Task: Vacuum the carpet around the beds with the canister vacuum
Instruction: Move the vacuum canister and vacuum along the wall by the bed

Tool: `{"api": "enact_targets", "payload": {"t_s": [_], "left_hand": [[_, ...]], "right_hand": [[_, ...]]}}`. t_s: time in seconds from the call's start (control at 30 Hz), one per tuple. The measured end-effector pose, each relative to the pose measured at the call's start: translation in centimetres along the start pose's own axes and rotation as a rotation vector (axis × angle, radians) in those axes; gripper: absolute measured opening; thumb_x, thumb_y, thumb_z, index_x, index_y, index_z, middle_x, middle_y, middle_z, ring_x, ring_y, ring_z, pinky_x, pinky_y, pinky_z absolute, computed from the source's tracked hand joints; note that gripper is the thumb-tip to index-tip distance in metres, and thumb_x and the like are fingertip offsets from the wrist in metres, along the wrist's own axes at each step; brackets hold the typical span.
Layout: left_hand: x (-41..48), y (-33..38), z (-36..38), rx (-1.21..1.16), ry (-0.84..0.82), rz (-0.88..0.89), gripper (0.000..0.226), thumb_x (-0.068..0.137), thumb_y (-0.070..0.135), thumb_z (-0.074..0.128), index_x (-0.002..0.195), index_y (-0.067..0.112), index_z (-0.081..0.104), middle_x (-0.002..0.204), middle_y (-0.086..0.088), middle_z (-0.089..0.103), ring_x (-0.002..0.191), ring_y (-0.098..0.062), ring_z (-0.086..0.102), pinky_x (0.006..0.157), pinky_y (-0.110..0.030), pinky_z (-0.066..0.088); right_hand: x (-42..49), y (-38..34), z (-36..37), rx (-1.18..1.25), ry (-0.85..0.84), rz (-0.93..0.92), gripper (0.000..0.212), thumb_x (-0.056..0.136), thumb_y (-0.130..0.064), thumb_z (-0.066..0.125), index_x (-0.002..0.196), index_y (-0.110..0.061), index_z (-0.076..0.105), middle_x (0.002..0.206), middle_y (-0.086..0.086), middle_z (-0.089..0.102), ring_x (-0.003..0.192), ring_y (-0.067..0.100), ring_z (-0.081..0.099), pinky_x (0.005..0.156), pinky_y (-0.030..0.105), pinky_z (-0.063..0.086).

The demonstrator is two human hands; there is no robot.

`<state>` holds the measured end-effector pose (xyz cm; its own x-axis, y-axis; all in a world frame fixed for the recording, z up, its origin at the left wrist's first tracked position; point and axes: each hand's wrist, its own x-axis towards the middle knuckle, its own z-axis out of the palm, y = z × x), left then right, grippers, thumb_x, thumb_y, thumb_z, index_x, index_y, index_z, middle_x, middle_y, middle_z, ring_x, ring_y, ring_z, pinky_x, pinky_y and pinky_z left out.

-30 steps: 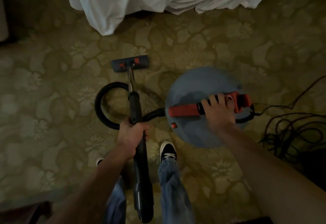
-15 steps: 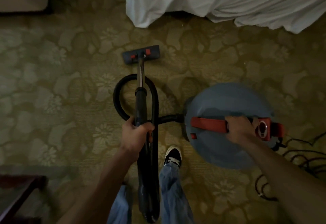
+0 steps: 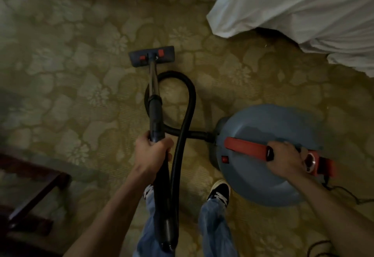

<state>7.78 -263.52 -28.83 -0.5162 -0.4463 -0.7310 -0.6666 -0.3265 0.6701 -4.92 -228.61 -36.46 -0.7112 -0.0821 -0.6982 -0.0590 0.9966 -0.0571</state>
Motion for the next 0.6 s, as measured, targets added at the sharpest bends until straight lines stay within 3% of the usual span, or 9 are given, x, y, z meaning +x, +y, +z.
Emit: {"api": "enact_targets", "payload": {"t_s": [0.17, 0.33, 0.5, 0.6], "left_hand": [[3.5, 1.9, -8.3, 0.003, 0.033, 0.02, 0.018, 0.08, 0.004, 0.071, 0.091, 0.009, 0.058, 0.065, -0.004, 0.055, 0.05, -0.017, 0.054, 0.054, -0.034, 0.047], [6.4, 4.6, -16.3, -0.045, 0.042, 0.047, 0.022, 0.081, 0.0, 0.07, 0.096, 0.008, 0.057, 0.058, 0.0, 0.056, 0.05, -0.019, 0.054, 0.052, -0.034, 0.047], [9.1, 7.1, -24.4, -0.097, 0.096, 0.072, 0.027, 0.08, 0.001, 0.072, 0.1, 0.009, 0.057, 0.059, 0.0, 0.058, 0.051, -0.019, 0.055, 0.057, -0.036, 0.049], [10.7, 9.0, -28.3, -0.145, 0.136, 0.075, 0.031, 0.075, 0.006, 0.074, 0.102, 0.006, 0.057, 0.057, 0.001, 0.056, 0.049, -0.02, 0.055, 0.057, -0.036, 0.049]], "right_hand": [[-2.1, -13.4, -0.6, -0.088, 0.022, 0.031, 0.018, 0.083, -0.022, 0.066, 0.079, -0.033, 0.051, 0.086, -0.006, 0.053, 0.112, 0.027, 0.059, 0.108, 0.055, 0.034], [-1.2, -23.8, 0.1, -0.045, 0.042, 0.008, 0.012, 0.079, -0.027, 0.065, 0.076, -0.031, 0.054, 0.08, -0.008, 0.057, 0.101, 0.026, 0.062, 0.102, 0.055, 0.04], [-0.3, -34.5, 0.2, -0.009, 0.062, -0.009, 0.018, 0.07, -0.015, 0.065, 0.07, -0.027, 0.05, 0.074, -0.007, 0.054, 0.097, 0.031, 0.064, 0.1, 0.054, 0.045], [0.7, -39.7, 0.0, 0.026, 0.07, -0.033, 0.012, 0.069, -0.018, 0.062, 0.071, -0.025, 0.052, 0.072, -0.005, 0.057, 0.086, 0.032, 0.063, 0.093, 0.053, 0.05]]}}
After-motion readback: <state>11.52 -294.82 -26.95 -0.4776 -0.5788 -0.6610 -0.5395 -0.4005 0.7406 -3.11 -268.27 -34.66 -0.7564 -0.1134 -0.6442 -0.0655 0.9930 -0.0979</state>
